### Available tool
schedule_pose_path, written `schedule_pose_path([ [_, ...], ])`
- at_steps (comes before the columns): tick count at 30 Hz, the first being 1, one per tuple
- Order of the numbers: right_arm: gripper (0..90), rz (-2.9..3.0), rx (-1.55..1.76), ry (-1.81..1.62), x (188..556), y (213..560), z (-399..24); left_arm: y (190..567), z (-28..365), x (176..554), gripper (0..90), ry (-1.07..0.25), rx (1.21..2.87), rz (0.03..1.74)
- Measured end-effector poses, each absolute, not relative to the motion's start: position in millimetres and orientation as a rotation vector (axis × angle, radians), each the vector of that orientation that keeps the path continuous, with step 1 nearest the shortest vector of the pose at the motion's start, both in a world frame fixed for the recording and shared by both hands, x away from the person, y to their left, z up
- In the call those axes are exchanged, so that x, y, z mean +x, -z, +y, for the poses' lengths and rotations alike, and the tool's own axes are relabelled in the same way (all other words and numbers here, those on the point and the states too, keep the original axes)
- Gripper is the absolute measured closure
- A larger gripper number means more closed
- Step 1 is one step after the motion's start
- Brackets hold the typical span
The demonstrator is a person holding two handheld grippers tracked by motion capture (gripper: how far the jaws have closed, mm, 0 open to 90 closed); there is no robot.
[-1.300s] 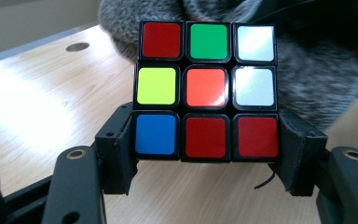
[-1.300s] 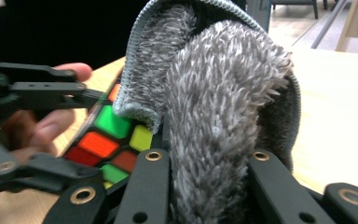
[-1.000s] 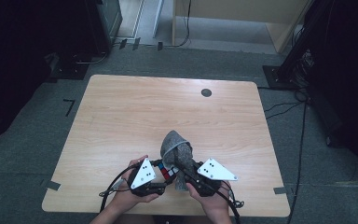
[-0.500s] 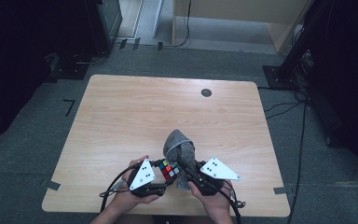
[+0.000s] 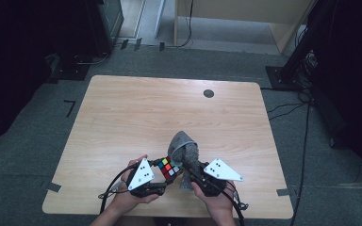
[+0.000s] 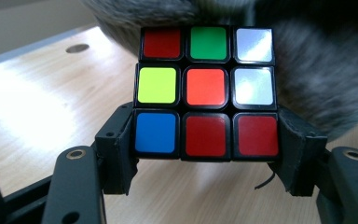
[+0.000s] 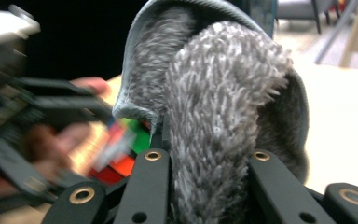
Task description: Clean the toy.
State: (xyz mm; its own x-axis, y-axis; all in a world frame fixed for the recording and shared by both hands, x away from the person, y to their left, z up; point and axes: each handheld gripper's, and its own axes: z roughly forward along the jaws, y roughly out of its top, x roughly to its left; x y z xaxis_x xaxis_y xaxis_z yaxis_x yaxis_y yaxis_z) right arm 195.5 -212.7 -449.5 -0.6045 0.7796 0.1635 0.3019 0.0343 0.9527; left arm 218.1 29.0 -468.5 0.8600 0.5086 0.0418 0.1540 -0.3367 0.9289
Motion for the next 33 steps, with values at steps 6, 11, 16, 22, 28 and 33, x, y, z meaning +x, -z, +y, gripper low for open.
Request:
schedule_pose_path([
  [6, 78.8, 1.923, 1.063, -1.615, 192, 446, -210, 471, 32, 223, 34.3, -0.374, 1.907, 0.526],
  [11, 78.7, 1.916, 1.053, -1.587, 192, 445, -210, 469, 25, 216, 34.3, -0.386, 1.919, 0.478],
  [16, 78.8, 1.936, 1.138, -1.553, 197, 455, -216, 468, 33, 222, 34.2, -0.383, 1.899, 0.52],
  [22, 78.8, 1.921, 1.019, -1.616, 188, 438, -206, 470, 27, 219, 34.3, -0.365, 1.915, 0.502],
  [28, 78.9, 1.921, 1.123, -1.56, 197, 453, -217, 466, 30, 219, 34.2, -0.383, 1.895, 0.507],
  [33, 78.9, 1.941, 1.04, -1.588, 190, 444, -207, 470, 33, 226, 34.3, -0.365, 1.916, 0.559],
])
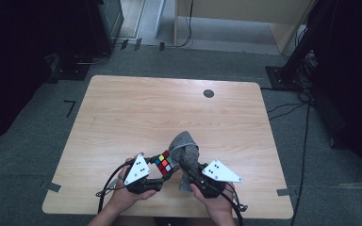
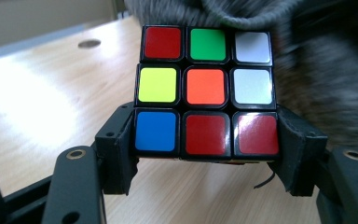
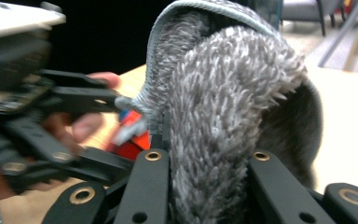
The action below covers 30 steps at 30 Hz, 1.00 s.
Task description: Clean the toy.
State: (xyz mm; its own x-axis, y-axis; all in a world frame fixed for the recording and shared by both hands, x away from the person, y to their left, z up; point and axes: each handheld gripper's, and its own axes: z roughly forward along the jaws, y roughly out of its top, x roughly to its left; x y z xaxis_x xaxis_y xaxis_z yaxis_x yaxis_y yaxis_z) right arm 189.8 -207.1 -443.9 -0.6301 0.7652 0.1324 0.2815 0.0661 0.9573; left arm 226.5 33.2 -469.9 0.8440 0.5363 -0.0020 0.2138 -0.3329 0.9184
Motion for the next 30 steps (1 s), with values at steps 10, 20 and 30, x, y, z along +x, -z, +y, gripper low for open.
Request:
schedule_pose_path([
  [10, 78.8, 1.933, 1.117, -1.584, 198, 452, -218, 462, 30, 219, 34.2, -0.388, 1.891, 0.49],
  [20, 78.8, 1.925, 1.05, -1.644, 192, 437, -213, 462, 31, 218, 34.3, -0.384, 1.885, 0.477],
  [30, 78.7, 1.925, 1.061, -1.666, 192, 438, -214, 464, 32, 221, 34.3, -0.401, 1.896, 0.499],
])
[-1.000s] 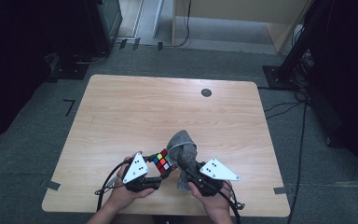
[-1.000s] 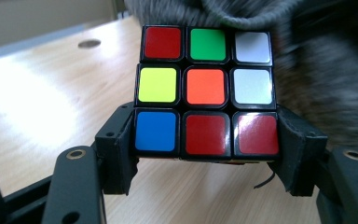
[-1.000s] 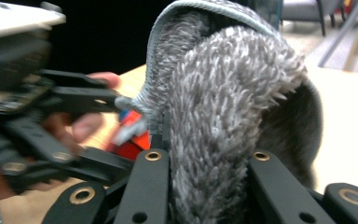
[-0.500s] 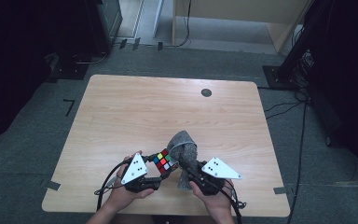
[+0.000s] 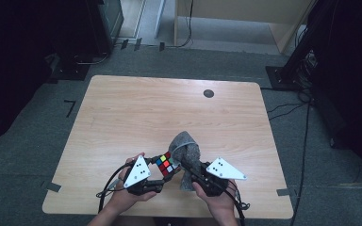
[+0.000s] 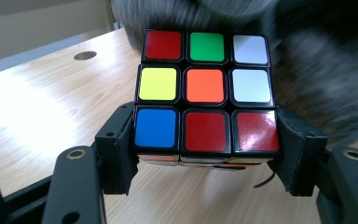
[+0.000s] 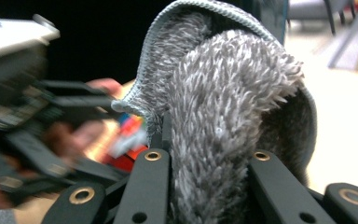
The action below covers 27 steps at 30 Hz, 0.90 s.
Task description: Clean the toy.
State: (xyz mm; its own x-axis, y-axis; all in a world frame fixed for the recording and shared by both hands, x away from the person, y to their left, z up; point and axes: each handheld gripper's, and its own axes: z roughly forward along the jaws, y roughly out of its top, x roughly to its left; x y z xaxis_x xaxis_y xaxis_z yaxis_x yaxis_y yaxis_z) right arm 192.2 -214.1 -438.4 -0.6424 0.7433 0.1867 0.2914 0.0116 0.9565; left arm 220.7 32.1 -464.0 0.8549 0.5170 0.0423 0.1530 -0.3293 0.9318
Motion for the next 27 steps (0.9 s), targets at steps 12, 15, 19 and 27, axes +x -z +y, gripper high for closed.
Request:
schedule_pose_path([
  [12, 78.5, 2.105, 0.848, -1.585, 177, 439, -175, 462, 11, 209, 34.4, -0.531, 2.011, 0.46],
  [15, 78.6, 2.04, 0.904, -1.591, 182, 437, -186, 463, 14, 211, 34.5, -0.529, 2.012, 0.471],
  [19, 78.5, 1.974, 0.992, -1.617, 186, 435, -199, 463, 14, 212, 34.5, -0.518, 2.007, 0.48],
  [27, 78.0, 1.984, 0.931, -1.647, 183, 437, -192, 462, 16, 211, 34.5, -0.493, 1.99, 0.465],
])
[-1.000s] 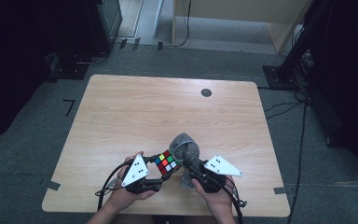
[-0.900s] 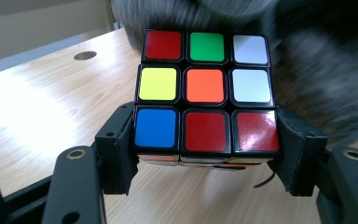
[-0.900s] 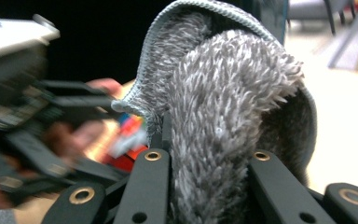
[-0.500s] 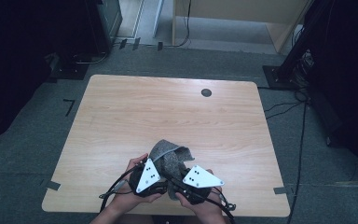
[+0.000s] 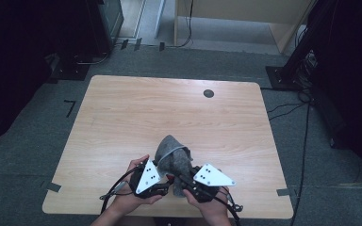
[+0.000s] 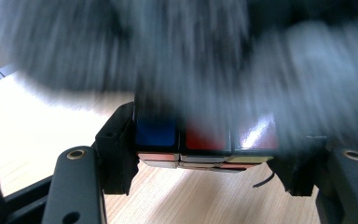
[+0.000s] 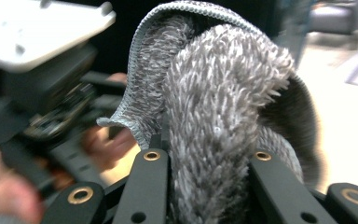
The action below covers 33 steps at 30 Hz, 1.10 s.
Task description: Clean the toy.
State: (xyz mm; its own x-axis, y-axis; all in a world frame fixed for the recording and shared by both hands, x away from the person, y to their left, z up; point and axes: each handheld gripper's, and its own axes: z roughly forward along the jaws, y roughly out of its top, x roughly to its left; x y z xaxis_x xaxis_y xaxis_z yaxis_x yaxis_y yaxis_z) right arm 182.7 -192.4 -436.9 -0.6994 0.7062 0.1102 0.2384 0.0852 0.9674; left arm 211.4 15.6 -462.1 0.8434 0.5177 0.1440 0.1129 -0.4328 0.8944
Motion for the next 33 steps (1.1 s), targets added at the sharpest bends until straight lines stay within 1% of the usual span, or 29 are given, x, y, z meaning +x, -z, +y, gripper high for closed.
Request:
schedule_pose_path([
  [4, 77.4, 1.899, 1.053, -1.673, 189, 435, -211, 460, 19, 213, 34.5, -0.478, 1.967, 0.471],
  [8, 76.1, 1.9, 1.048, -1.706, 191, 438, -211, 461, 23, 214, 34.5, -0.456, 1.944, 0.459],
  [10, 76.4, 1.88, 1.098, -1.754, 194, 441, -215, 460, 26, 215, 34.5, -0.428, 1.919, 0.461],
  [14, 77.0, 1.873, 1.191, -1.729, 200, 451, -224, 455, 38, 219, 34.5, -0.328, 1.821, 0.458],
  [17, 76.9, 1.883, 1.204, -1.72, 203, 454, -226, 454, 43, 220, 34.5, -0.324, 1.798, 0.457],
  [20, 76.7, 1.889, 1.214, -1.729, 204, 454, -226, 455, 44, 222, 34.5, -0.329, 1.808, 0.467],
  [23, 76.6, 1.885, 1.19, -1.785, 201, 447, -225, 460, 39, 221, 34.5, -0.36, 1.855, 0.474],
  [26, 76.6, 1.888, 1.129, -1.783, 196, 440, -220, 459, 38, 219, 34.5, -0.343, 1.841, 0.453],
  [33, 76.9, 1.879, 1.167, -1.704, 200, 453, -222, 454, 47, 221, 34.5, -0.311, 1.784, 0.469],
])
